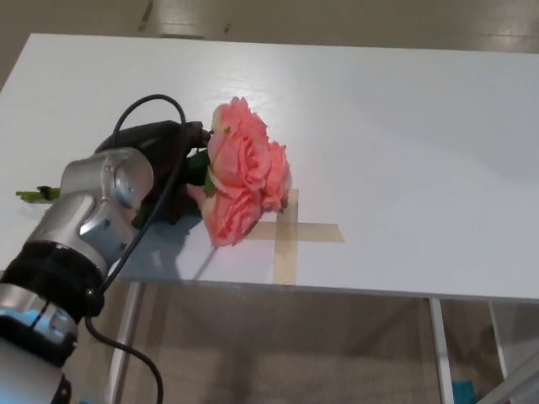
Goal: Use the left hand to pick up the rose and passes it to a human.
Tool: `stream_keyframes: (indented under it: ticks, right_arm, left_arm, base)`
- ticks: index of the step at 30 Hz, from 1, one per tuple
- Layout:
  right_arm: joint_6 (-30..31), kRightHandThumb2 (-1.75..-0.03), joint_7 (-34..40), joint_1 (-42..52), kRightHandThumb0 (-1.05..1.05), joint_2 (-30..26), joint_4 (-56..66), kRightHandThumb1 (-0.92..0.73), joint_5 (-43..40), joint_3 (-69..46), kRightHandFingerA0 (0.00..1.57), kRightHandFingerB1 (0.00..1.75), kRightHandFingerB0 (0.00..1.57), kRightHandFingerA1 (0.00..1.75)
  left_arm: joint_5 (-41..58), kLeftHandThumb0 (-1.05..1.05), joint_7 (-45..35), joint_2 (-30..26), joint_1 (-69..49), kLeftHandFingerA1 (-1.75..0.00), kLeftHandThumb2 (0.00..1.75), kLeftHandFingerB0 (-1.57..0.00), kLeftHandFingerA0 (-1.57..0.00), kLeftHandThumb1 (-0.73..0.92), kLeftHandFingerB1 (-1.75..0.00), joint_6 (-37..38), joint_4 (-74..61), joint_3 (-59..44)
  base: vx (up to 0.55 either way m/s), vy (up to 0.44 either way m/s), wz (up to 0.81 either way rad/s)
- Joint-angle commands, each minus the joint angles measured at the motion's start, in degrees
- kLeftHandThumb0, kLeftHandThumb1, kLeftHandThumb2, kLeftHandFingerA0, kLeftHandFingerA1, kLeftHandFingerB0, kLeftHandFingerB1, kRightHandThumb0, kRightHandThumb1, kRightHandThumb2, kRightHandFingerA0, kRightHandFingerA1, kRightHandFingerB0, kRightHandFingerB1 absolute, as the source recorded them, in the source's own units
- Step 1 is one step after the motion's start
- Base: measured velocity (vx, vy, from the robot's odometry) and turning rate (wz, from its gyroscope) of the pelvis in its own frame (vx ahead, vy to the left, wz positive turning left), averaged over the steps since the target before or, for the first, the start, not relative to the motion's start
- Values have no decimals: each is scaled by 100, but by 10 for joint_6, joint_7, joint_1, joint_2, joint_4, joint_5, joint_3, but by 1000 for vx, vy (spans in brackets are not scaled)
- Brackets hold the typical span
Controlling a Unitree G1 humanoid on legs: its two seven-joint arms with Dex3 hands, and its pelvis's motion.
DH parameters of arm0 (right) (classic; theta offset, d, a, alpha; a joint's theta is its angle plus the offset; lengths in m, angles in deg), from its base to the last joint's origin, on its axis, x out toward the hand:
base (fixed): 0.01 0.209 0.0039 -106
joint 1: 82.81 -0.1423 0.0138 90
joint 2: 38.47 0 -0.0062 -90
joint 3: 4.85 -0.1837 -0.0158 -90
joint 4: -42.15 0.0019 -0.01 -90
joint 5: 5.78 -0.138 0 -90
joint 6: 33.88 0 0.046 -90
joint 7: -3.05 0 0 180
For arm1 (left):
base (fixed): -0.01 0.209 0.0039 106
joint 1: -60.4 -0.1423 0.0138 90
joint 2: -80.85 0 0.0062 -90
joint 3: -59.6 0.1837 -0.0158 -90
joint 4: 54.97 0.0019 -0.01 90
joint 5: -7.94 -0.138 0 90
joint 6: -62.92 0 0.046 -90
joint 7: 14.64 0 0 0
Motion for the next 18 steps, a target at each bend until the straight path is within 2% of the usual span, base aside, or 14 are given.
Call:
stream_keyframes:
  ticks: [1,3,4,5,6,7,8,9,10,15,17,18]
  right_arm:
    - [6,-62,-9,0,-37,-3,-3,-72,5,3,63,38,51,42]
    - [7,-62,-11,-2,-37,-3,-3,-72,4,3,63,38,51,41]
    - [6,-62,-13,-3,-37,-4,-3,-72,3,2,63,38,51,42]
    - [6,-62,-14,-3,-37,-4,-3,-72,2,2,63,38,51,42]
    - [5,-62,-15,-3,-37,-4,-3,-72,2,2,63,38,51,42]
    - [7,-62,-16,-3,-37,-5,-4,-72,3,2,63,38,52,42]
    - [7,-62,-17,-4,-37,-6,-3,-72,3,2,64,38,52,42]
    - [7,-62,-17,-5,-38,-6,-4,-72,3,2,64,38,52,42]
    - [8,-62,-18,-5,-37,-6,-4,-72,3,2,64,38,52,42]
    - [8,-62,-14,-6,-38,-7,-3,-72,2,1,64,38,52,42]
    - [8,-62,-8,-8,-37,-9,-2,-72,1,-1,65,38,53,42]
    - [7,-62,-5,-8,-36,-9,-1,-72,1,-1,65,38,53,42]
  left_arm:
    - [-20,-23,-58,3,-12,-64,62,-67,-113,74,-46,-18,20,29]
    - [-20,-21,-30,6,-15,-67,62,-62,-114,72,-46,-9,24,26]
    - [-19,-21,-16,6,-18,-62,62,-54,-105,74,-43,1,23,23]
    - [-21,-21,-3,7,-19,-54,63,-44,-89,76,-40,6,25,21]
    - [-22,-21,3,8,-19,-54,63,-44,-89,76,-40,8,25,21]
    - [-23,-22,30,9,-26,-58,63,-43,-96,78,-38,17,18,16]
    - [-20,-23,38,9,-29,-61,65,-44,-98,79,-39,21,16,11]
    - [-17,-22,48,8,-32,-76,64,-46,-100,80,-38,27,13,6]
    - [-16,-23,54,8,-34,-81,63,-47,-100,79,-39,31,11,3]
    - [-4,-24,86,10,-51,-80,63,-48,-93,79,-39,44,-6,-26]
    - [0,-23,104,15,-47,-106,63,-56,-83,78,-41,59,3,-40]
    - [3,-24,112,16,-46,-106,63,-59,-82,78,-42,65,5,-47]
  base:
    - [0,0,0]
    - [0,0,0]
    - [0,0,0]
    - [0,0,0]
    - [0,0,0]
    - [0,0,0]
    - [0,0,0]
    - [0,0,0]
    - [0,0,0]
    - [0,0,0]
    - [0,0,0]
    - [0,0,0]
